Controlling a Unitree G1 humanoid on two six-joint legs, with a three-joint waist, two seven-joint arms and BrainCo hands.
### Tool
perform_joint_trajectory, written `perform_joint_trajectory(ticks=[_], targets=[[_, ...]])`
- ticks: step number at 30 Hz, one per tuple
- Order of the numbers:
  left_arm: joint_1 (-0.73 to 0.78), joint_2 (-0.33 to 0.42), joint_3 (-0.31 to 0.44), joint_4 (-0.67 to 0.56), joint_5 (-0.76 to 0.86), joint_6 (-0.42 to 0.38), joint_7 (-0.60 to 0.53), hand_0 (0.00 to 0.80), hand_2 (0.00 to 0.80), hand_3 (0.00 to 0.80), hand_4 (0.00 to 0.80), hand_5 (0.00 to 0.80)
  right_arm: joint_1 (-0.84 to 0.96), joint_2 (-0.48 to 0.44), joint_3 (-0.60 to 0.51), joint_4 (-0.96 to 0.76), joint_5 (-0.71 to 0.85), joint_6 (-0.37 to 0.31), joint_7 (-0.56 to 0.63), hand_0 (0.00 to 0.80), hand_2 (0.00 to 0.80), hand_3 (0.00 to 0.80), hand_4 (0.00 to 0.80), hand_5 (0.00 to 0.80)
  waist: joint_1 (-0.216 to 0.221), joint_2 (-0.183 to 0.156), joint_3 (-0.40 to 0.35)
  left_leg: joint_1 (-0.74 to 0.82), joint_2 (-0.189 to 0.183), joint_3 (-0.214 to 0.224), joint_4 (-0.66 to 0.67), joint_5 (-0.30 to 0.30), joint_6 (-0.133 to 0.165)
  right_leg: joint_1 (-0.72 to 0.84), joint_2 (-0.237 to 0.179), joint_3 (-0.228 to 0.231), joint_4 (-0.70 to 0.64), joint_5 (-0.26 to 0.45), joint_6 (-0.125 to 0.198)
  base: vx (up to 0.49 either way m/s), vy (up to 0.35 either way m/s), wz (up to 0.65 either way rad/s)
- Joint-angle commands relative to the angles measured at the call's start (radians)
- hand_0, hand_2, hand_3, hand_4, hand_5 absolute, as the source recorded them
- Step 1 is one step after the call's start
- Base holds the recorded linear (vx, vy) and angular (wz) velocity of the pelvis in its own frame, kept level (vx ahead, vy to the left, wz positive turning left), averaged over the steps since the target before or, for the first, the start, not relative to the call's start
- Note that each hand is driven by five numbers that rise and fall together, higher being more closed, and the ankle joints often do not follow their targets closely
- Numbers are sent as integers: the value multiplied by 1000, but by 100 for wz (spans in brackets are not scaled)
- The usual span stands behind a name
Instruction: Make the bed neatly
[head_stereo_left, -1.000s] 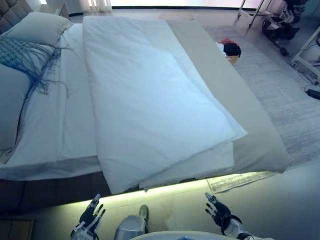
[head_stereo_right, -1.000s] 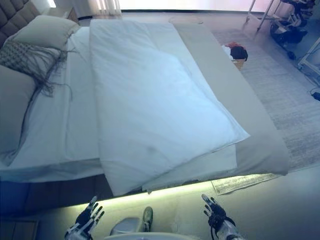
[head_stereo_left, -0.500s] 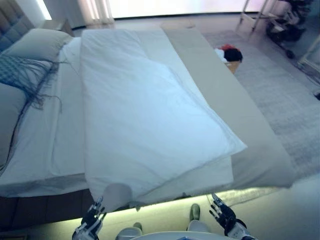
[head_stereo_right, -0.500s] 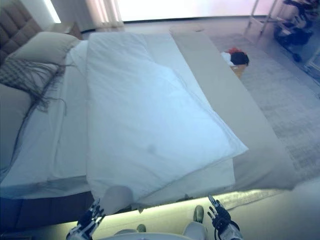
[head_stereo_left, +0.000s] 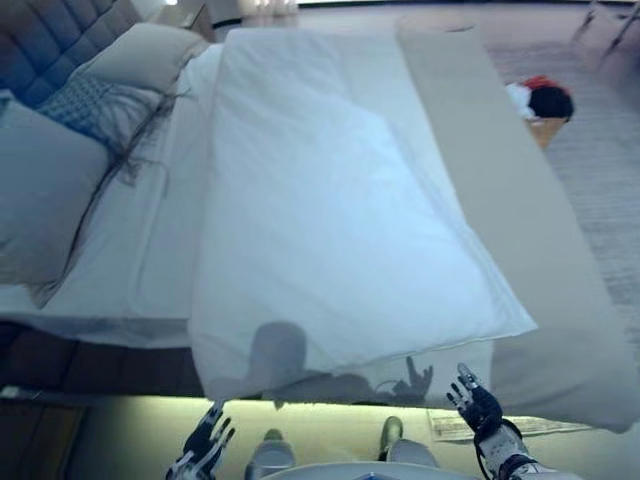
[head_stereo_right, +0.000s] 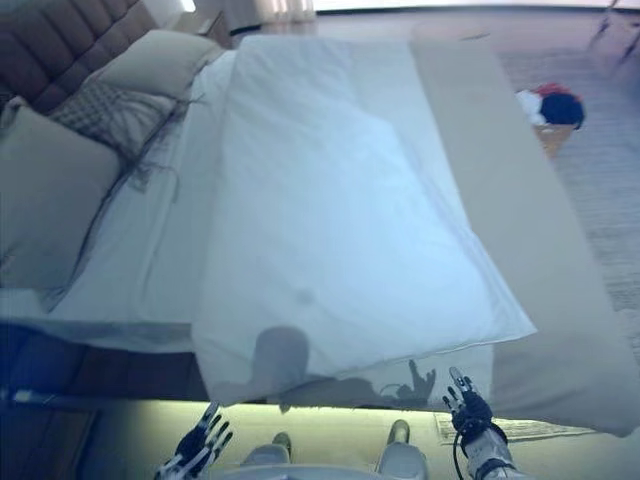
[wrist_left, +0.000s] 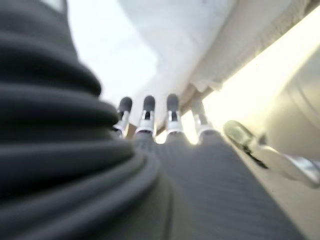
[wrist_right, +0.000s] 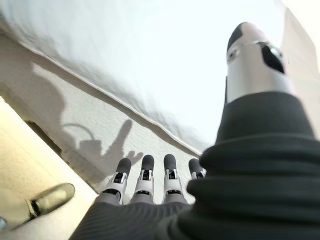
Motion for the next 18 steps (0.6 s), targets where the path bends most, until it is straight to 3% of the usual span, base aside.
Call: perform_joint_trajectory(ticks=[1,5,12,18], targets=[[-59,49,-30,-35,-19,-43,-23,0,0,0,0,0,-87,30,-37,-4,65,90,17,0,0,0,0,0,22,-43,44,-9,22,-9,16,34,21,-57,-86,60,104,-21,54,-39,75,1],[-137,67,-70,-98,-121,-69,-51,0,0,0,0,0,-174,12,-8,-4,98,73,9,0,0,0,0,0,24,-27,125,-124,1,-29,77,24,33,-153,-104,93,144,-16,65,-210,85,4],[-285,78,-138,-218,-279,-104,-46,0,0,0,0,0,-386,-39,14,-20,182,33,-29,0,0,0,0,0,17,-15,267,-420,-46,-42,280,-1,44,-386,-120,131,244,-11,54,-243,21,7],[-293,83,-167,-296,-331,-112,-6,0,0,0,0,0,-458,-137,4,-40,232,38,5,0,0,0,0,0,25,-1,321,-580,-45,-52,422,-39,49,-523,-126,144,400,-69,36,-112,-14,-3]])
